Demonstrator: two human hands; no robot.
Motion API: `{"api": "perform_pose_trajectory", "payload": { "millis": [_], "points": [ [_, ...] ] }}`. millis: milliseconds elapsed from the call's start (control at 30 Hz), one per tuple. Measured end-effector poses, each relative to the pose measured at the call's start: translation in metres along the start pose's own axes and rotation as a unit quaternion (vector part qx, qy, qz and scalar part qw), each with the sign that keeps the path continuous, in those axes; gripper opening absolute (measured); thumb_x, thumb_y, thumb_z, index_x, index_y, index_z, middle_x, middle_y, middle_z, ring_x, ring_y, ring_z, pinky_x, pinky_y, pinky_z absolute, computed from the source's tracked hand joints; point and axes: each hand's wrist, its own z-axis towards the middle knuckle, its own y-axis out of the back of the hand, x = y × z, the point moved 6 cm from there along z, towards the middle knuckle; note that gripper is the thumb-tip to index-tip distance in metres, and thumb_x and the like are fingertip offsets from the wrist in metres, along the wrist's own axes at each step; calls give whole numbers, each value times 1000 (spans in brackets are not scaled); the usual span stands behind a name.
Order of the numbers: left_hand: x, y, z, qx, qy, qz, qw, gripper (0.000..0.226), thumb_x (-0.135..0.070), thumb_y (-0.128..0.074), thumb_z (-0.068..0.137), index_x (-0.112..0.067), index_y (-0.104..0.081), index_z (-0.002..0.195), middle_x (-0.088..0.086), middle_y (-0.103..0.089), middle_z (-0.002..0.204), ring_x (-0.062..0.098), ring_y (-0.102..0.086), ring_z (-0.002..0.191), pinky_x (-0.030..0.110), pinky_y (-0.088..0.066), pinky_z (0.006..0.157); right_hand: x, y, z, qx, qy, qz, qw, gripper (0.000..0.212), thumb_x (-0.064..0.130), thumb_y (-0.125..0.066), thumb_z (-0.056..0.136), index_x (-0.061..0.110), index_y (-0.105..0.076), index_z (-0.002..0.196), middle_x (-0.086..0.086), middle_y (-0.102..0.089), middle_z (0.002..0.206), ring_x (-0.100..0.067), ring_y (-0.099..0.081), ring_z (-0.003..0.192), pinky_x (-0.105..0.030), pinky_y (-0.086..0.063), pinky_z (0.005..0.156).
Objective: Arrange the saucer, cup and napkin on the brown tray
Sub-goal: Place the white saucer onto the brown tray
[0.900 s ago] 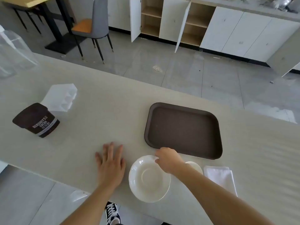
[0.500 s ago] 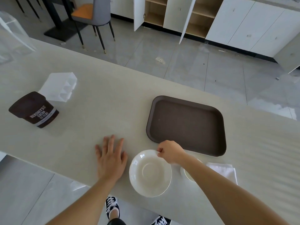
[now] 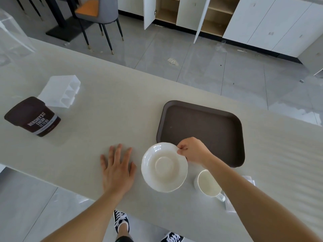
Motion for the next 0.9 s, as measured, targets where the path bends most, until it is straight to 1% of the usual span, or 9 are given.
{"api": "perform_pose_trajectory", "payload": {
  "millis": [67, 133, 233, 400, 567, 667, 733, 833, 900],
  "points": [
    [0, 0, 0, 1, 2, 0, 1000, 60, -44, -29, 92, -28, -41, 148, 10, -32, 160, 34, -18, 152, 60, -8, 122, -7, 11, 1, -27, -16, 55, 998, 13, 15, -66, 86, 19, -73, 75, 0, -71, 69, -21, -70, 66, -37, -59, 71],
    [0, 0, 1, -3, 4, 2, 1000, 59, -43, -31, 91, -28, -43, 147, 11, -34, 160, 34, -20, 151, 60, -9, 121, -16, 20, 4, -51, -35, 110, 992, 15, 13, -66, 87, 17, -73, 75, -6, -73, 67, -20, -71, 60, -42, -62, 72],
    [1, -1, 1, -11, 2, 3, 1000, 58, -42, -34, 91, -27, -45, 146, 12, -37, 158, 35, -23, 150, 61, -12, 121, -29, 28, 11, -86, -67, 170, 979, 16, 10, -66, 87, 16, -74, 75, -6, -74, 67, -21, -73, 58, -46, -62, 74],
    [2, -3, 2, -17, 1, 7, 1000, 57, -40, -39, 91, -28, -45, 146, 12, -39, 157, 35, -25, 150, 62, -14, 120, -48, 37, 24, -121, -115, 219, 961, 23, 11, -69, 87, 23, -73, 69, 5, -74, 64, -18, -73, 56, -45, -62, 74],
    [2, -4, 2, -23, 1, 18, 1000, 57, -40, -38, 90, -28, -45, 145, 11, -39, 156, 35, -26, 149, 61, -15, 120, -61, 39, 33, -149, -144, 234, 950, 34, 9, -69, 88, 29, -66, 62, 6, -71, 65, -12, -72, 54, -41, -64, 69],
    [2, -5, 2, -27, 1, 18, 999, 57, -39, -38, 90, -29, -45, 145, 11, -39, 156, 35, -27, 149, 61, -16, 120, -69, 38, 35, -157, -162, 249, 942, 34, 8, -69, 90, 29, -65, 64, 3, -72, 70, -11, -71, 53, -35, -63, 63],
    [3, -6, 2, -29, -1, 16, 999, 56, -39, -39, 89, -29, -45, 145, 11, -40, 156, 35, -27, 148, 61, -16, 120, -74, 35, 36, -158, -173, 272, 934, 31, 6, -67, 90, 24, -67, 65, 0, -73, 72, -15, -72, 55, -36, -63, 64],
    [4, -8, 2, -30, -3, 17, 999, 57, -39, -39, 90, -29, -44, 145, 12, -39, 156, 36, -27, 149, 61, -15, 120, -78, 30, 38, -159, -187, 305, 920, 27, 6, -67, 91, 21, -67, 69, -5, -73, 81, -20, -73, 68, -35, -63, 63],
    [4, -8, 3, -29, -3, 20, 999, 56, -39, -38, 90, -29, -43, 145, 12, -38, 157, 35, -26, 149, 61, -15, 120, -79, 28, 40, -162, -194, 328, 910, 25, 5, -66, 91, 21, -65, 72, -7, -73, 87, -24, -73, 75, -38, -63, 67]
  ]
}}
